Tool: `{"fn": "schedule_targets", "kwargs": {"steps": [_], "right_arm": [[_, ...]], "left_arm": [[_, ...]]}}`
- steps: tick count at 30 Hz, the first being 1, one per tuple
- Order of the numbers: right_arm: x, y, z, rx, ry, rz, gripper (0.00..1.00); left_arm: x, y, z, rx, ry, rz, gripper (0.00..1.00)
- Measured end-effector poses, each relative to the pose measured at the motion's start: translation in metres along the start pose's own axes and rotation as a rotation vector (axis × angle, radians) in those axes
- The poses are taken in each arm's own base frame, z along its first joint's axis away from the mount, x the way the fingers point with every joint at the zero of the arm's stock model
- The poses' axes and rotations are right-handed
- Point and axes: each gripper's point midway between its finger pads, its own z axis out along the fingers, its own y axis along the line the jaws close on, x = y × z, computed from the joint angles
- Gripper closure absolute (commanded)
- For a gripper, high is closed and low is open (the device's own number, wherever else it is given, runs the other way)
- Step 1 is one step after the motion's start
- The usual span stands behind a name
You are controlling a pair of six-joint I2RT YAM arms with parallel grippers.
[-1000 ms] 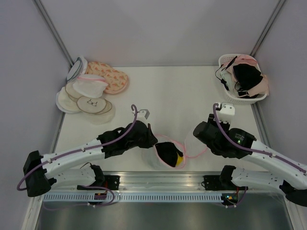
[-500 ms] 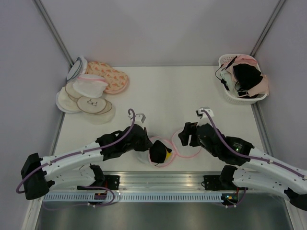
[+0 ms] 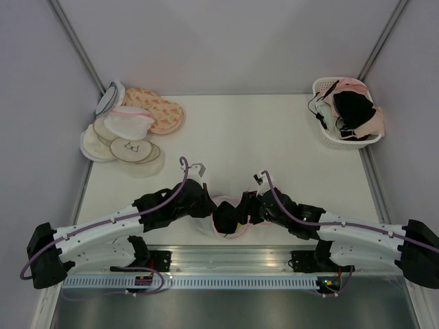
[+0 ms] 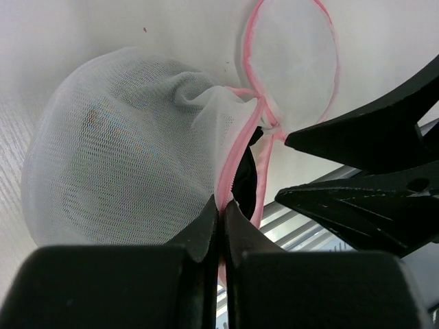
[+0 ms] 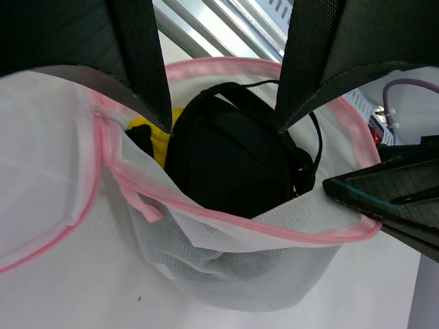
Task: Unzip the laundry bag and remove the bra
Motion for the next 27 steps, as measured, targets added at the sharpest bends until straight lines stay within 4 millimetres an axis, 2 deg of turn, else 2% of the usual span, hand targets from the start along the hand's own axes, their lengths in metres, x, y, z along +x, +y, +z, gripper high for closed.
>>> {"fn": "schedule_targets", "kwargs": {"steps": [5,10,12,15,16,18,19,21,22,27], "right_arm": [[0.008,0.008,0.016,-0.019,0.014,0.020,0.34],[0.031,0.004,0.030,0.016,0.068,0.010,0.34],[0.040,0.004,0.034,0.020,0.087,0.000,0.37],[0.050,0.005,0.041,0.023,0.109,-0.009,0.55],[0.051,0.005,0.043,0.022,0.110,-0.011,0.65],[0.051,0.005,0.045,0.025,0.107,-0.012,0.72],[0.050,0.005,0.046,0.026,0.103,-0.012,0.82],[0.048,0.006,0.047,0.026,0.095,-0.015,0.91],[0.046,0.007,0.047,0.026,0.089,-0.014,1.00],[0.038,0.008,0.045,0.029,0.057,-0.013,1.00]], "left_arm": [[0.003,0.000,0.000,0.004,0.010,-0.006,0.98],[0.010,0.004,0.001,0.003,0.026,-0.011,0.98],[0.012,0.006,0.001,0.003,0.030,-0.016,0.98],[0.015,0.009,0.001,0.001,0.035,-0.020,0.98],[0.016,0.009,0.001,0.004,0.038,-0.022,0.98],[0.018,0.009,0.001,0.013,0.043,-0.026,0.98],[0.018,0.008,0.001,0.017,0.043,-0.029,0.98],[0.019,0.007,0.000,0.026,0.041,-0.034,0.98],[0.019,0.007,0.000,0.031,0.041,-0.036,0.98],[0.019,0.005,-0.001,0.048,0.039,-0.047,0.98]]}}
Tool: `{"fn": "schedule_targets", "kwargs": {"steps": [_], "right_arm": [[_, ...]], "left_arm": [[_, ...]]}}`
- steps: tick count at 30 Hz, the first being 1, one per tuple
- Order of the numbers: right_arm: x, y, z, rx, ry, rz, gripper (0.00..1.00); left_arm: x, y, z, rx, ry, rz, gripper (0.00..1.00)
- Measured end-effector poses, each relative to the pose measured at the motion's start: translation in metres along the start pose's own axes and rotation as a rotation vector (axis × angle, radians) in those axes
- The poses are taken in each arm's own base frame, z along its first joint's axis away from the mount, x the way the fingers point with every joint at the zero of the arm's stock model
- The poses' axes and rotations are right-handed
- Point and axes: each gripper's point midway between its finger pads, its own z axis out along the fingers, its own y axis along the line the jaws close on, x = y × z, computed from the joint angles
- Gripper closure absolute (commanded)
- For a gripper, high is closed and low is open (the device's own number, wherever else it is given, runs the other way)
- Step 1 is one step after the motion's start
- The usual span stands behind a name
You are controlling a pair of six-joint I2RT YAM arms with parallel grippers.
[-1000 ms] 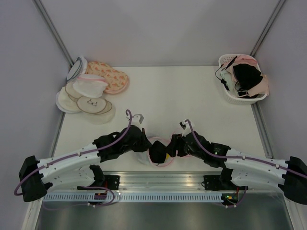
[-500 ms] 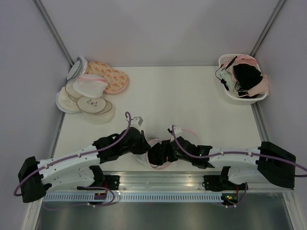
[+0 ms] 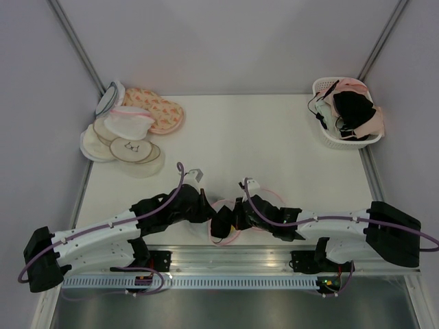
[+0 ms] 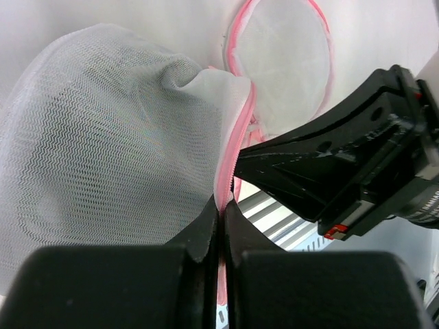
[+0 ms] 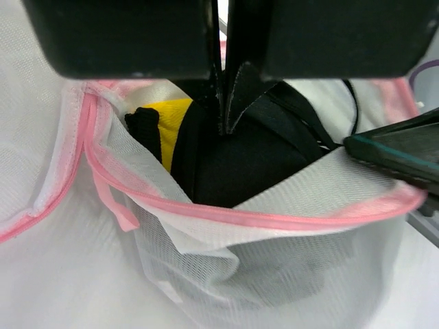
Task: Unzip the laundry bag and remove the bra
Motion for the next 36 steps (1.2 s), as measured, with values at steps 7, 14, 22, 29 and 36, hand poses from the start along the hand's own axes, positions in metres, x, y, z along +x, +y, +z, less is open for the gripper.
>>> {"fn": "schedule_targets", "kwargs": {"steps": [7,14,22,29,36], "right_arm": [[-0.023,0.019,-0.020,-0.073,-0.069,0.010,0.38],[-0.008,0.002,-0.014,-0.002,-0.011,-0.028,0.37],[0.004,-0.002,0.004,0.007,0.020,-0.041,0.41],[0.013,0.015,0.033,-0.091,0.026,-0.033,1.00],[0.010,0.028,0.028,-0.169,0.008,-0.028,1.00]], "left_arm": [[0.003,0.001,-0.001,0.007,0.004,-0.012,0.98],[0.002,0.000,-0.001,0.013,0.001,-0.014,0.98],[0.001,-0.004,-0.001,0.030,0.000,-0.020,0.98],[0.003,-0.009,0.000,0.057,0.009,-0.024,0.98],[0.007,-0.005,-0.001,0.065,0.009,-0.029,0.98]]}}
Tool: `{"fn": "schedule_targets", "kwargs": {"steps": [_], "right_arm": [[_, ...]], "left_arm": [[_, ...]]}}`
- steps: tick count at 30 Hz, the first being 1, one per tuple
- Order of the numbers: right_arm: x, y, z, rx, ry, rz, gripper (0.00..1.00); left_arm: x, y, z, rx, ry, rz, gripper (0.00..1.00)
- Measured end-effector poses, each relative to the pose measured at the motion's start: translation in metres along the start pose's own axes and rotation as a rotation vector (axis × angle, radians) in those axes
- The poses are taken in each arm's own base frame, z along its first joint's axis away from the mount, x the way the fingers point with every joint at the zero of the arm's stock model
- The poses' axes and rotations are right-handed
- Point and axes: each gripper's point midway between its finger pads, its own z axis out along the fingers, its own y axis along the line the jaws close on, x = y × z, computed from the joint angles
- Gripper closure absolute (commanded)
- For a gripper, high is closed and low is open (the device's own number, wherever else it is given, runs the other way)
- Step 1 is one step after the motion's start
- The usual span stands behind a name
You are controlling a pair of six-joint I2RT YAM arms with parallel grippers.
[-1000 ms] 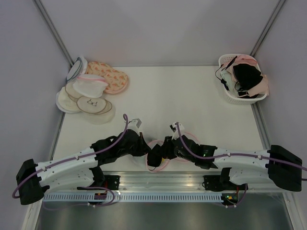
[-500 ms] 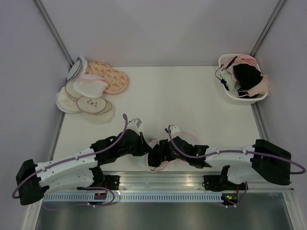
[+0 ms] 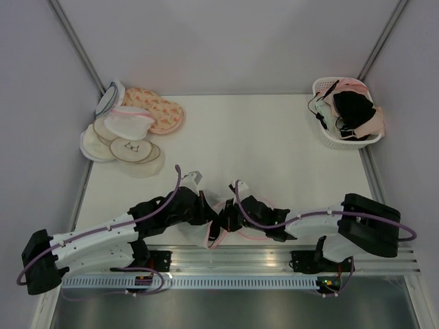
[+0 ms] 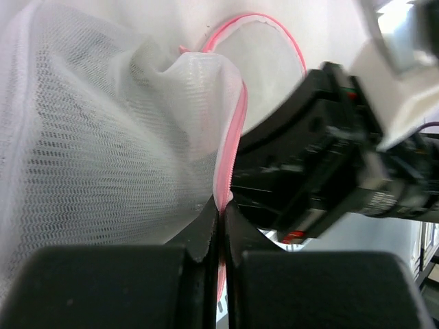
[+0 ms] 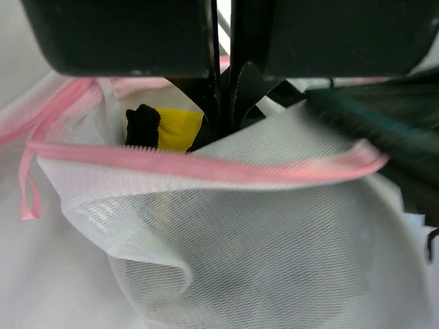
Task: Unzip the laundry bag and remove the bra
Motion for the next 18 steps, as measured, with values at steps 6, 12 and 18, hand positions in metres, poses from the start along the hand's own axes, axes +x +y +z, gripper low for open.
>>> {"fn": "schedule_targets", "kwargs": {"steps": [6,12,18], "right_arm": [[-0.028,0.031,-0.048,-0.102,-0.055,-0.053,1.00],[-0.018,0.032,-0.086,-0.097,0.055,-0.123,1.00],[-0.018,0.028,-0.131,-0.086,0.083,-0.177,1.00]], "left_arm": [[-0.002,-0.002,-0.002,0.011,-0.010,-0.016,0.98],[-0.006,-0.002,-0.004,0.009,-0.033,-0.027,0.98],[-0.011,0.012,-0.003,-0.045,-0.050,-0.039,0.98]]}}
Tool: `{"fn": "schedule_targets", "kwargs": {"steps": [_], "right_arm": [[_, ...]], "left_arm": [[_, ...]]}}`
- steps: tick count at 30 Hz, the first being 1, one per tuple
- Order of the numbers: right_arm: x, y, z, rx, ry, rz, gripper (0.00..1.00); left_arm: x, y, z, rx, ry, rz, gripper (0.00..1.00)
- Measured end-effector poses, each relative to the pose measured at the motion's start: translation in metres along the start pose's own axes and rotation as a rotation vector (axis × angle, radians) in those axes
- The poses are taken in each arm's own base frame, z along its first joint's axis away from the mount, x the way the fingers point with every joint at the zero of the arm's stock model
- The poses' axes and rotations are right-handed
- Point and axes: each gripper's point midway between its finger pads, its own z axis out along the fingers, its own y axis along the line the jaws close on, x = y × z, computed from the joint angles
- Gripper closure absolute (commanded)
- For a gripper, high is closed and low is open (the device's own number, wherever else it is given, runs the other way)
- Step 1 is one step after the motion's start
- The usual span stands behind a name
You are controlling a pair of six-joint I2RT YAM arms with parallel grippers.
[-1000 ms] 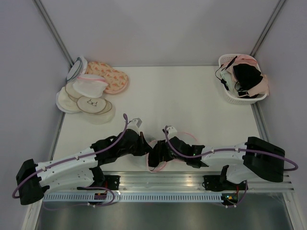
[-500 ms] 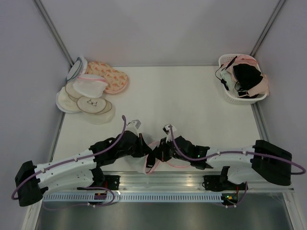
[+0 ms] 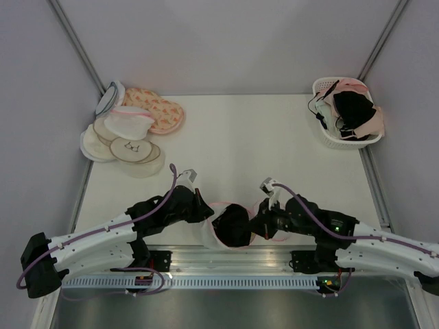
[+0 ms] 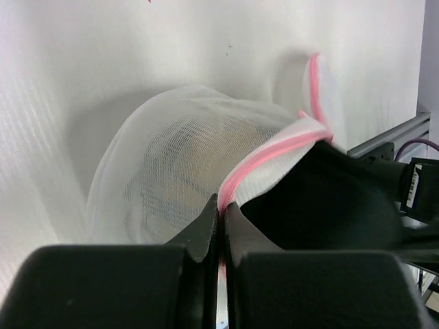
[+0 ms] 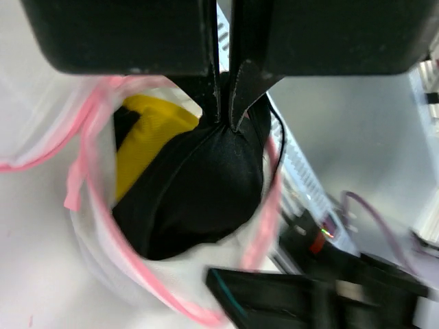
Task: Unzip the laundry bag and remove the bra
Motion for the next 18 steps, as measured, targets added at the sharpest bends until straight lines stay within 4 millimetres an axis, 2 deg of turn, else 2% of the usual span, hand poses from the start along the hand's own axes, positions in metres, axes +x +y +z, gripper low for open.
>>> {"fn": "schedule_targets", "kwargs": {"steps": [2,6,8,10,16,18], "right_arm": [[-0.016,0.011,-0.025,-0.057,-0.090,-0.017,1.00],[-0.060,0.041,-0.076,-0.196,-0.322,-0.038,0.99],[-0.080,0.046,-0.093,-0.205,-0.419,-0.030,1.00],[-0.095,0.038,-0.101,-0.150,-0.494,-0.005,1.00],[-0.128,-0.021,-0.107,0.226,-0.627,0.078,1.00],[-0.145,-0.033,-0.114,0.352,-0.673,0.090,1.00]], "left_arm": [[0.000,0.003,0.001,-0.012,-0.001,-0.003,0.98],[0.001,0.008,0.004,-0.034,0.009,-0.003,0.98],[0.002,0.009,0.006,-0.040,0.014,-0.002,0.98],[0.004,0.010,0.007,-0.044,0.019,-0.002,0.98],[0.005,0.009,0.008,-0.043,0.026,-0.001,0.98],[0.005,0.009,0.008,-0.042,0.027,-0.001,0.98]]}}
